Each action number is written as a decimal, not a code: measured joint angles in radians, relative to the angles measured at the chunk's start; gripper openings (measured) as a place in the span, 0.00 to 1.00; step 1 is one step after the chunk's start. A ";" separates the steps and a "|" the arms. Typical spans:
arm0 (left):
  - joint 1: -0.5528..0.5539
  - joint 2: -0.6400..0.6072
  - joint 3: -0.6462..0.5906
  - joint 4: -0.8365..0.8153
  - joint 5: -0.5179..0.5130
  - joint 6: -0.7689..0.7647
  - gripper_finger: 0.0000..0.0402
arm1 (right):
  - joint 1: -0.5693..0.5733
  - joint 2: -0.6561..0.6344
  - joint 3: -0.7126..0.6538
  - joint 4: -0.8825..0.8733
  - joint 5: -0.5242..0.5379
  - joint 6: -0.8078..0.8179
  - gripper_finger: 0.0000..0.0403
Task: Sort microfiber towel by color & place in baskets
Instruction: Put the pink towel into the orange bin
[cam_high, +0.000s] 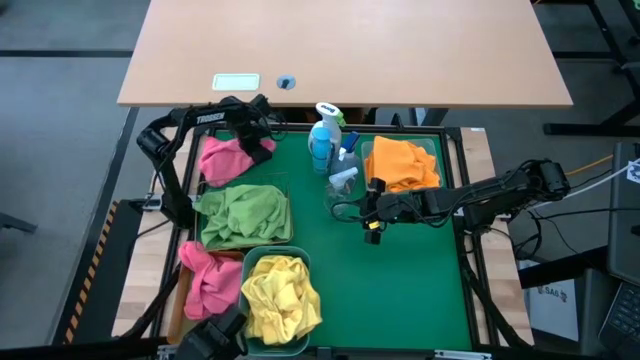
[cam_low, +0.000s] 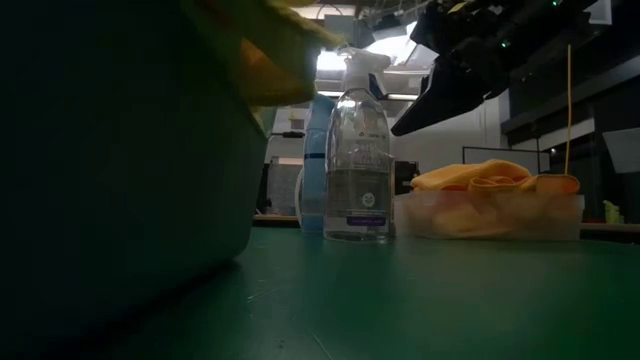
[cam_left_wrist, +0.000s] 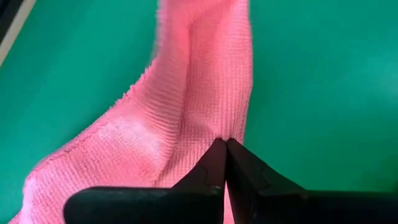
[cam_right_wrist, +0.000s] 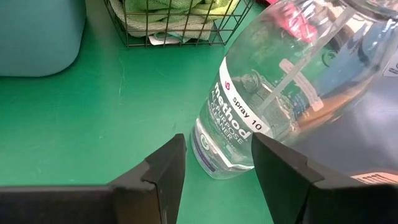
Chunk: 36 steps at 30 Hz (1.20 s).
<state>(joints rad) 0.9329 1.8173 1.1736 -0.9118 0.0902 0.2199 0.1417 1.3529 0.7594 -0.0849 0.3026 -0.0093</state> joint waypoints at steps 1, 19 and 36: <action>0.000 -0.009 0.000 0.002 0.015 0.000 0.00 | 0.000 0.000 0.000 0.000 0.000 0.000 0.46; -0.001 -0.247 0.000 0.018 0.055 -0.035 0.00 | 0.000 -0.001 0.000 0.000 0.011 0.000 0.46; -0.050 -0.737 0.000 0.172 0.050 -0.264 0.00 | 0.002 -0.416 0.000 -0.204 0.002 -0.031 0.46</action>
<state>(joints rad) 0.8831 1.0803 1.1740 -0.7400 0.1406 -0.0438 0.1432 0.9367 0.7597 -0.2887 0.3047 -0.0404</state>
